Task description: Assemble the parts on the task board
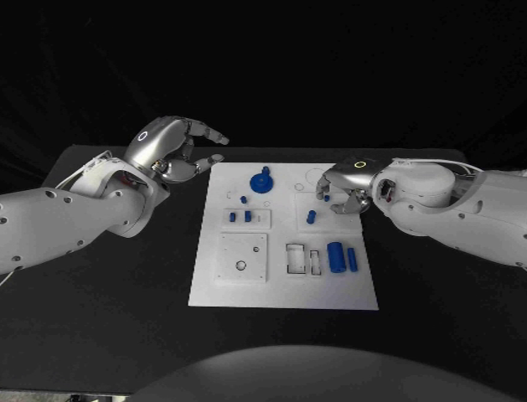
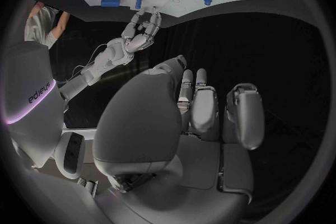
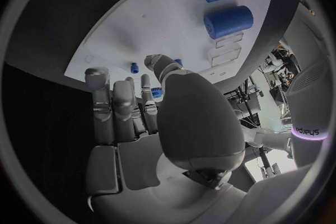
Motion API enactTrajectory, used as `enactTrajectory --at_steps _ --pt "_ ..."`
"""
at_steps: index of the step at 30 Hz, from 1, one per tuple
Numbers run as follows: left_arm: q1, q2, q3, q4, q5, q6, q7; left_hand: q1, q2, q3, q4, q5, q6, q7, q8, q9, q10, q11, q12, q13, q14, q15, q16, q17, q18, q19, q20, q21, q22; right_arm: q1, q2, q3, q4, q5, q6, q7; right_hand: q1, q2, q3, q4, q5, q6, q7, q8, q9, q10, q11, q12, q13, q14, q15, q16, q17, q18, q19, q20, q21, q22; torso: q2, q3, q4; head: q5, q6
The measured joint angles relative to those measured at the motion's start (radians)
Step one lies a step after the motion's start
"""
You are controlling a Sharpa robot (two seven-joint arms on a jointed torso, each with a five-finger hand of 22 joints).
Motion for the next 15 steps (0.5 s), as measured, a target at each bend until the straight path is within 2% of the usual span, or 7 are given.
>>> enactTrajectory --at_steps 4,11,15 --pt "0.000 0.000 0.000 0.000 0.001 0.008 -0.002 0.000 0.000 0.000 0.000 0.000 0.000 0.000 0.000 0.000 0.000 0.000 0.000 0.000 0.000 0.000 0.000 0.000 0.000 0.000 0.000 0.000 0.000 -0.006 0.001 0.000 -0.006 -0.009 -0.030 0.002 -0.014 0.005 0.012 -0.007 0.005 -0.014 -0.014 -0.021 0.001 -0.014 0.003 0.013 0.011 0.000 0.000 0.003 0.002 0.000 0.000 0.000 0.000 0.000 0.000 0.0000 0.0000 0.001 0.000" --pt "0.000 0.003 0.000 -0.001 0.003 0.019 -0.006 0.003 0.003 0.000 0.000 0.000 0.002 0.002 0.000 -0.001 0.000 0.000 0.000 -0.001 0.000 0.000 -0.002 0.000 0.000 0.000 0.000 -0.002 0.000 -0.014 0.009 0.000 -0.024 -0.018 -0.058 0.007 -0.021 0.008 0.023 -0.013 0.005 -0.012 -0.020 -0.027 0.001 -0.020 0.004 0.025 0.017 -0.004 0.004 0.007 0.000 0.000 0.000 0.000 0.000 0.000 0.000 -0.0005 0.0007 0.000 0.000" --pt "-0.001 0.004 0.000 -0.002 0.003 0.026 -0.010 0.004 0.004 0.003 0.003 0.000 0.004 0.004 0.000 -0.001 0.000 0.000 0.000 -0.002 0.000 0.000 -0.004 0.000 0.000 0.000 0.000 -0.004 0.000 -0.018 0.015 0.000 -0.041 -0.022 -0.064 0.008 -0.025 0.012 0.032 -0.021 0.000 0.014 -0.009 -0.027 0.007 -0.024 0.001 0.035 0.022 -0.009 0.005 0.007 -0.007 0.000 -0.004 0.004 -0.005 0.000 -0.001 -0.0006 0.0007 0.002 0.000"
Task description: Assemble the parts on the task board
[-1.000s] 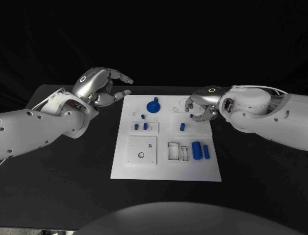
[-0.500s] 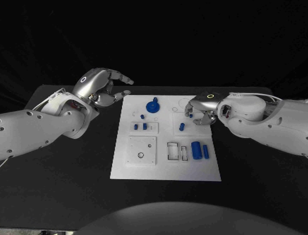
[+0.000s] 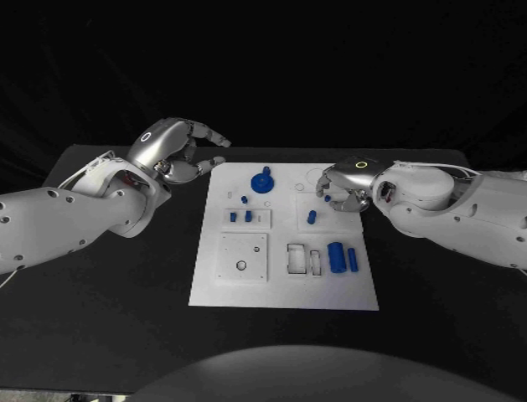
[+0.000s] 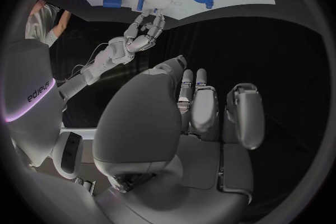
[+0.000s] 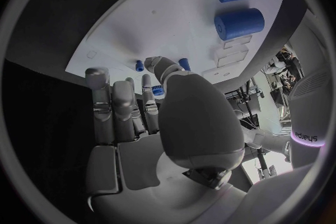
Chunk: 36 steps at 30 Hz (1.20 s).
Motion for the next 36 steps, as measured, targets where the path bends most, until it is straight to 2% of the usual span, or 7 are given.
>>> enactTrajectory --at_steps 5,14,22,25,27,33,36 --pt "0.000 0.002 0.000 -0.002 0.000 0.008 -0.006 0.008 0.000 0.003 -0.003 0.000 0.004 0.004 0.000 0.000 0.000 0.000 0.000 -0.002 0.000 0.000 0.000 0.000 0.000 0.000 0.000 0.000 0.000 -0.003 0.008 0.000 -0.019 -0.001 0.000 0.002 -0.007 0.007 0.016 -0.016 -0.007 0.032 0.032 0.000 0.009 0.018 -0.005 0.023 0.005 -0.002 -0.002 0.000 -0.005 0.000 -0.004 -0.004 0.000 0.000 0.000 -0.0001 0.0000 0.000 0.000" --pt "-0.001 0.010 0.000 -0.005 0.001 0.021 -0.013 0.008 0.000 0.003 -0.003 0.000 0.004 0.004 0.000 0.000 0.000 0.000 0.000 -0.003 0.000 0.000 0.000 0.000 0.000 0.000 0.000 0.000 0.000 -0.008 0.016 0.000 -0.036 0.001 0.007 0.012 -0.016 0.005 0.024 -0.024 -0.012 0.040 0.034 -0.006 0.024 0.051 -0.011 0.035 0.005 -0.002 -0.002 0.004 -0.005 0.000 -0.004 -0.004 0.006 0.000 0.001 -0.0001 -0.0004 -0.002 0.000" --pt "-0.002 0.015 0.000 -0.008 0.001 0.029 -0.016 0.012 0.004 0.005 0.000 0.000 0.007 0.007 0.000 0.000 0.000 0.000 0.000 -0.005 0.000 0.000 0.000 0.000 0.000 0.000 0.000 0.000 0.000 -0.010 0.024 0.000 -0.050 0.011 0.009 0.024 -0.021 0.011 0.038 -0.038 -0.012 0.059 0.043 0.002 0.055 0.092 -0.022 0.045 -0.002 -0.001 -0.002 0.010 -0.008 0.000 0.001 -0.008 0.018 0.000 0.000 -0.0001 -0.0006 -0.004 0.000" --pt "-0.002 0.016 0.000 -0.008 0.001 0.032 -0.017 0.012 0.004 0.010 -0.001 0.004 0.011 0.011 0.000 0.000 0.006 0.002 0.000 -0.006 0.000 0.000 0.000 0.000 0.000 0.000 0.000 0.000 0.000 -0.010 0.026 0.000 -0.054 0.016 0.008 0.030 -0.026 0.016 0.044 -0.044 -0.028 0.059 0.043 0.004 0.075 0.115 -0.028 0.046 -0.008 -0.001 -0.008 0.010 -0.013 0.000 0.002 -0.009 0.022 0.000 0.000 -0.0001 -0.0005 -0.004 0.000" --pt "-0.002 0.016 0.000 -0.009 0.001 0.034 -0.018 0.018 0.010 0.011 0.000 0.013 0.015 0.015 0.000 0.000 0.007 0.000 0.000 -0.009 0.000 0.000 0.000 0.000 0.000 0.000 0.000 -0.004 0.000 -0.011 0.027 0.000 -0.057 0.018 0.007 0.034 -0.026 0.016 0.046 -0.046 -0.030 0.063 0.047 0.005 0.083 0.120 -0.030 0.046 -0.011 -0.007 -0.014 0.002 -0.024 0.000 0.002 -0.009 0.015 0.000 0.000 0.0000 -0.0005 -0.004 0.000" --pt "-0.003 0.018 0.000 -0.011 0.001 0.041 -0.023 0.020 0.012 0.018 -0.002 0.027 0.023 0.023 0.000 0.001 0.011 0.004 0.000 -0.013 0.000 0.000 -0.003 0.000 0.000 0.000 0.000 -0.004 0.000 -0.012 0.034 0.001 -0.068 0.025 0.004 0.042 -0.020 0.023 0.055 -0.057 -0.035 0.076 0.059 0.013 0.106 0.147 -0.039 0.046 -0.020 -0.007 -0.014 0.000 -0.029 0.000 -0.001 -0.013 0.013 0.000 0.000 -0.0001 -0.0001 -0.004 0.000" --pt "-0.003 0.019 0.000 -0.011 0.001 0.044 -0.025 0.020 0.012 0.018 -0.002 0.030 0.027 0.027 0.000 0.001 0.011 0.004 0.000 -0.014 0.000 0.000 -0.005 0.000 0.000 0.000 0.000 -0.004 0.000 -0.014 0.040 0.002 -0.077 0.029 -0.002 0.047 -0.015 0.028 0.056 -0.065 -0.041 0.083 0.073 0.020 0.119 0.168 -0.046 0.046 -0.024 -0.005 -0.016 0.000 -0.028 0.000 0.001 -0.016 0.025 0.000 0.000 -0.0001 0.0000 -0.003 0.000"
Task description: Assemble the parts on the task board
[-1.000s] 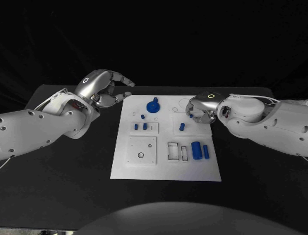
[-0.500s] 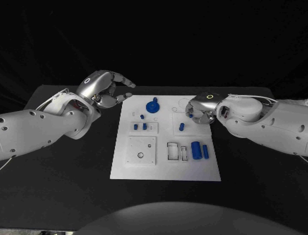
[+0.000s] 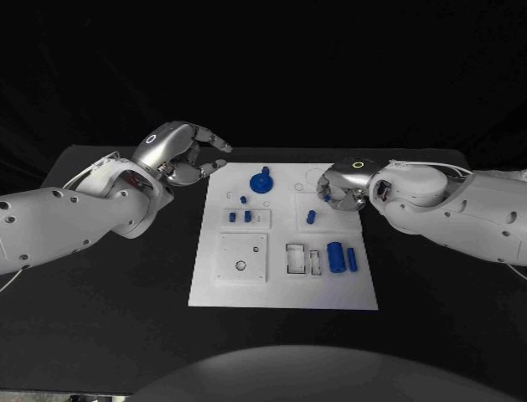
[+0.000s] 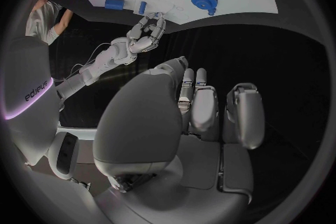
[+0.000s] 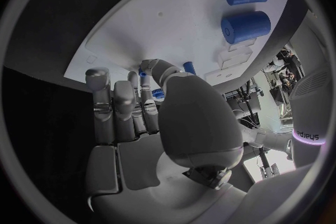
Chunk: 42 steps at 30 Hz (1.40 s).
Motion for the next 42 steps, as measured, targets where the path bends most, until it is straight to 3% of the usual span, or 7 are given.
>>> enactTrajectory --at_steps 5,22,32,37,42 --pt "-0.001 -0.001 0.000 0.000 0.000 0.005 -0.003 0.004 0.004 0.000 0.000 0.000 0.004 -0.003 0.005 0.001 0.004 0.004 0.000 -0.002 0.000 0.000 0.000 0.000 0.000 0.000 0.000 0.000 0.000 -0.008 0.007 0.002 -0.012 0.009 -0.018 0.009 0.005 0.011 0.006 -0.014 0.000 0.014 0.015 0.014 0.020 0.043 0.000 0.000 -0.007 0.005 -0.005 0.004 0.005 0.000 0.008 -0.008 0.023 0.000 0.001 0.0001 0.0000 0.004 0.000" --pt "-0.002 -0.005 0.000 0.002 0.000 0.014 -0.016 0.009 0.009 0.000 0.000 0.000 0.016 -0.002 0.010 0.003 0.004 0.004 0.000 -0.005 0.000 0.000 0.000 0.000 0.000 0.000 0.000 -0.004 0.000 -0.021 -0.001 0.001 -0.020 0.030 -0.069 0.030 0.015 0.022 0.008 -0.028 0.000 0.018 0.014 0.014 0.042 0.087 0.002 -0.004 -0.022 0.017 -0.009 0.012 0.010 0.000 0.023 -0.011 0.058 0.000 0.000 0.0002 0.0000 0.012 0.000" --pt "-0.002 -0.003 0.000 0.002 0.000 0.024 -0.023 0.009 0.009 0.000 0.000 0.000 0.016 -0.002 0.010 0.003 0.007 0.007 0.000 -0.006 0.000 0.000 0.000 -0.004 0.000 0.000 0.000 -0.004 0.000 -0.021 -0.025 -0.002 0.005 0.039 -0.084 0.033 0.015 0.022 0.005 -0.031 -0.019 0.022 0.018 0.011 0.050 0.097 0.001 -0.006 -0.029 0.020 -0.005 0.015 0.013 0.000 0.026 -0.008 0.069 0.000 0.000 0.0001 -0.0009 0.011 0.000" --pt "-0.002 -0.003 0.000 0.001 0.000 0.029 -0.027 0.011 0.011 0.004 -0.004 0.004 0.016 -0.002 0.010 0.003 0.007 0.007 0.000 -0.009 0.000 0.000 -0.009 -0.012 0.000 0.000 0.000 -0.014 0.000 -0.007 -0.040 -0.002 0.025 0.043 -0.088 0.032 0.015 0.022 0.003 -0.033 -0.035 0.022 0.018 0.011 0.055 0.099 0.002 -0.010 -0.034 0.024 -0.009 0.015 0.013 0.000 0.026 -0.008 0.071 0.000 0.000 0.0000 -0.0008 0.011 0.000" --pt "-0.002 -0.003 0.000 0.000 0.000 0.035 -0.032 0.013 0.013 0.004 -0.004 0.005 0.016 -0.002 0.010 0.004 0.007 0.007 0.000 -0.010 0.000 0.000 -0.011 -0.015 0.000 0.000 0.000 -0.016 0.000 0.030 -0.053 0.000 0.047 0.052 -0.093 0.029 0.015 0.022 0.003 -0.033 -0.037 0.022 0.018 0.011 0.057 0.099 0.002 -0.014 -0.033 0.024 -0.009 0.015 0.013 0.000 0.030 -0.011 0.074 0.000 0.000 0.0000 -0.0001 0.011 0.000"
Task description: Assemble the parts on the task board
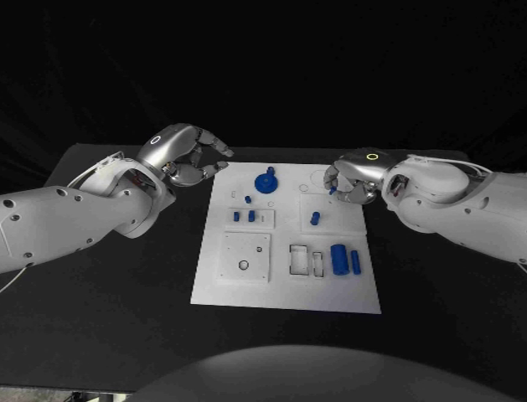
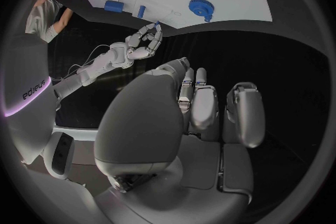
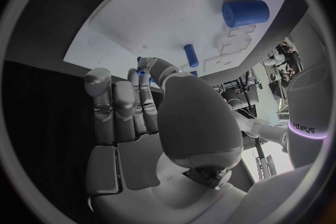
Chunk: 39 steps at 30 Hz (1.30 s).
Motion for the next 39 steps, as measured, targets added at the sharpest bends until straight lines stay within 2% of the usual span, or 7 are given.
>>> enactTrajectory --at_steps 8,16,21,27,29,32,39 --pt "0.000 0.001 0.000 -0.002 0.000 0.012 -0.009 0.000 0.000 0.000 0.000 0.000 0.000 0.000 0.000 0.000 0.000 0.000 0.000 -0.001 0.000 0.000 0.000 -0.005 0.000 0.000 0.000 -0.004 0.000 0.061 -0.031 0.001 0.053 0.041 0.004 -0.013 -0.007 0.007 -0.004 0.004 -0.038 0.000 0.000 0.000 0.009 0.015 0.001 -0.006 -0.007 0.000 0.000 0.000 -0.005 0.000 0.004 0.004 0.000 0.000 -0.002 -0.0015 0.0002 0.000 0.000" --pt "-0.001 0.001 0.000 -0.004 0.000 0.019 -0.017 0.000 0.000 0.000 0.000 0.000 0.000 0.000 0.000 0.000 0.000 0.000 0.000 -0.004 0.000 0.000 -0.005 -0.010 0.000 0.000 0.000 -0.012 0.000 0.082 -0.048 0.001 0.136 0.082 0.015 -0.026 -0.007 0.007 -0.004 0.004 -0.039 0.003 0.004 -0.002 0.011 0.019 0.005 -0.006 -0.008 0.004 0.004 0.000 -0.005 0.000 0.004 0.004 0.003 0.000 -0.002 -0.0012 0.0001 0.004 0.000" --pt "-0.003 0.001 0.000 -0.009 0.000 0.022 -0.021 0.000 0.000 0.000 0.000 0.000 0.000 0.000 0.000 0.000 0.000 0.000 0.000 -0.005 0.000 0.000 -0.011 -0.014 0.000 0.000 0.000 -0.015 0.000 0.084 -0.030 0.000 0.190 0.096 0.026 -0.029 -0.007 0.007 -0.007 0.002 -0.039 0.003 0.004 -0.002 0.011 0.022 0.008 -0.008 -0.008 0.004 0.004 0.005 -0.004 0.000 0.004 0.004 0.004 0.000 -0.003 0.0001 0.0001 0.014 0.000" --pt "-0.010 0.003 0.000 -0.020 0.000 0.027 -0.028 0.000 0.000 0.000 0.000 0.000 0.004 0.004 0.000 0.000 0.000 0.000 -0.001 -0.007 -0.004 0.004 -0.013 -0.019 0.000 0.000 0.000 -0.023 0.000 0.084 0.022 0.000 0.254 0.100 0.053 -0.029 -0.007 0.007 -0.007 0.002 -0.039 0.003 0.004 -0.008 0.012 0.032 0.009 -0.008 -0.011 0.004 0.004 0.005 -0.004 0.000 0.003 0.004 0.004 0.000 -0.007 0.0018 0.0001 0.043 0.000" --pt "-0.012 0.002 0.000 -0.021 0.000 0.029 -0.030 0.000 0.000 0.000 0.000 0.000 0.004 0.004 0.000 0.000 0.000 0.000 -0.005 -0.008 -0.004 0.004 -0.017 -0.023 0.000 0.000 0.000 -0.027 0.000 0.083 0.044 0.000 0.261 0.098 0.062 -0.029 -0.007 0.007 -0.007 0.002 -0.039 0.003 0.004 -0.008 0.012 0.035 0.006 -0.010 -0.012 0.004 0.004 0.005 -0.004 0.000 0.003 0.004 0.004 0.000 -0.009 0.0026 0.0001 0.055 0.000" --pt "-0.015 0.001 0.000 -0.022 0.000 0.031 -0.033 0.000 0.000 0.000 0.000 0.000 0.004 0.004 0.000 0.000 0.000 0.000 -0.005 -0.007 -0.004 0.004 -0.017 -0.023 0.000 0.000 0.000 -0.027 0.000 0.074 0.081 0.001 0.265 0.089 0.077 -0.028 -0.007 0.006 -0.007 0.002 -0.039 0.003 0.004 -0.012 0.012 0.035 0.006 -0.010 -0.013 0.004 0.004 0.005 -0.006 0.000 0.003 0.004 0.004 0.000 -0.014 0.0025 -0.0001 0.068 0.000" --pt "-0.018 0.002 0.000 -0.021 0.000 0.033 -0.036 -0.002 0.002 -0.003 0.003 0.000 0.003 0.004 0.000 0.000 0.000 0.000 -0.005 -0.009 -0.007 0.007 -0.017 -0.023 0.000 0.000 0.000 -0.027 0.000 0.038 0.146 0.001 0.252 0.058 0.118 -0.029 -0.007 0.006 -0.005 -0.005 -0.040 0.003 0.004 -0.012 0.012 0.038 0.003 -0.012 -0.014 0.004 0.004 0.005 -0.013 0.000 0.003 0.004 -0.001 0.000 -0.023 0.0005 0.0010 0.077 0.000"
